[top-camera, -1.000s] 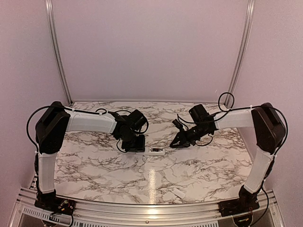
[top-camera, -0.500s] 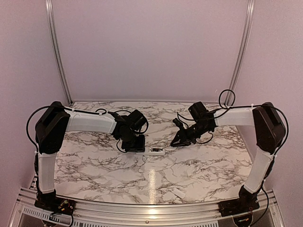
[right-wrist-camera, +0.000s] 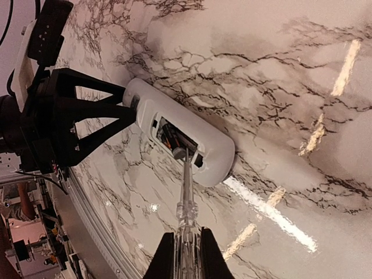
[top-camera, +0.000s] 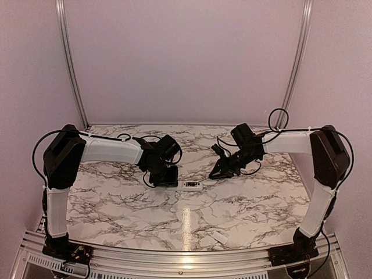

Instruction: Unload the batteries from the remote control

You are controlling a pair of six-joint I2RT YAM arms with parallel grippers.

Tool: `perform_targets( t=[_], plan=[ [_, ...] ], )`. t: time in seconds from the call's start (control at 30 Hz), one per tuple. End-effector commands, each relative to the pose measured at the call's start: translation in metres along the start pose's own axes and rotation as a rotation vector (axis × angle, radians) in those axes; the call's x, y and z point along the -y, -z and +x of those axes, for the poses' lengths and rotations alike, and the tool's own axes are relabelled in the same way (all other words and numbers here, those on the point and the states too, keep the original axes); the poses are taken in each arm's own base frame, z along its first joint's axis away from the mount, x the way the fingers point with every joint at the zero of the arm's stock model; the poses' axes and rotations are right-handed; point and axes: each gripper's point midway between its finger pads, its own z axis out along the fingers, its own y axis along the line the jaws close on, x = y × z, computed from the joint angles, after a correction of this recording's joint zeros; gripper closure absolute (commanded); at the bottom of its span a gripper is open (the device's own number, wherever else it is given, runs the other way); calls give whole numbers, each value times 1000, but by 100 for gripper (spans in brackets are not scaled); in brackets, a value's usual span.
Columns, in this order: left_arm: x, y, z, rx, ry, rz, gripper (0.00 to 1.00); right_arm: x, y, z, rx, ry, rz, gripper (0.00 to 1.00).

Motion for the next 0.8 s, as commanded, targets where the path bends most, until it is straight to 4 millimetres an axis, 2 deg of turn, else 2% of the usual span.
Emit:
perform_targets(
  t=[0.0, 0.27, 0.77],
  plan=[
    [9, -24, 33, -96, -29, 37, 54, -9, -2, -4, -8, 11, -15, 100],
    [10, -24, 33, -95, -34, 38, 54, -16, -4, 1, -16, 20, -24, 100],
    [7, -22, 36, -99, -45, 35, 54, -30, -8, -7, 2, 33, -30, 100]
  ],
)
